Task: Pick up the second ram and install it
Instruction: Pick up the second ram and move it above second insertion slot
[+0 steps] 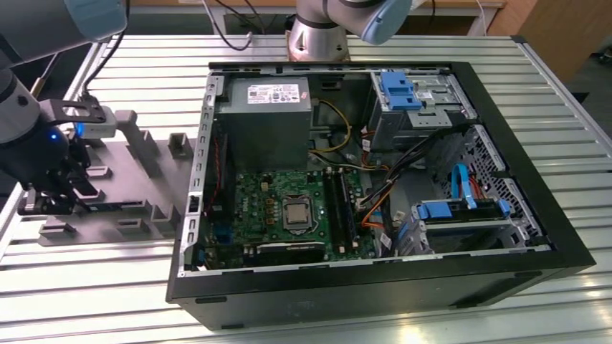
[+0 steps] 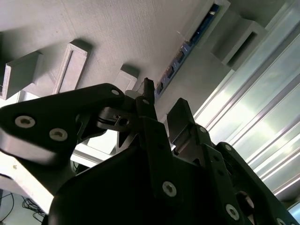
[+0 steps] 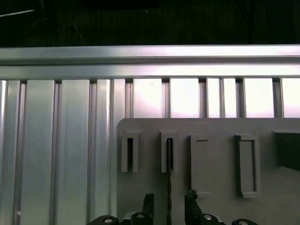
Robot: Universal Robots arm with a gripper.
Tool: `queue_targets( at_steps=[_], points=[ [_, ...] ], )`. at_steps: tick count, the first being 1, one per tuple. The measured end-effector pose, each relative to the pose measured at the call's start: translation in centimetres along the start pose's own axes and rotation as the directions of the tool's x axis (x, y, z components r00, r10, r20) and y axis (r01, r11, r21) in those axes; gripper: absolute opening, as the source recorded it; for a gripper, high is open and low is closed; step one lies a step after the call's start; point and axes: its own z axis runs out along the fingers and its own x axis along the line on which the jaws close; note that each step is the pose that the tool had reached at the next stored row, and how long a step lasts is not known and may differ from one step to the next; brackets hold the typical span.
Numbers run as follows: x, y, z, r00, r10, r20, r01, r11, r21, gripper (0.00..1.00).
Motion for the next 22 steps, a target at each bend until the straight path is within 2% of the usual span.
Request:
queue_targets(
  at_steps=[9, 15, 17, 18, 22],
  points=[
    [0.01, -0.16, 0.99, 1.0000, 0.000, 0.0000, 0.000, 1.0000, 0.0001, 0.39],
    [0.01, -0.19, 1.21, 1.0000, 0.000, -0.0001, 0.000, 1.0000, -0.0001, 0.39],
    [0.01, -0.20, 1.26, 1.0000, 0.000, 0.0000, 0.000, 1.0000, 0.0000, 0.38],
    [0.01, -0.21, 1.29, 1.0000, 0.000, 0.0001, 0.000, 1.0000, 0.0000, 0.31],
    [0.02, -0.22, 1.36, 1.0000, 0.000, -0.0001, 0.000, 1.0000, -0.0001, 0.29]
  ],
)
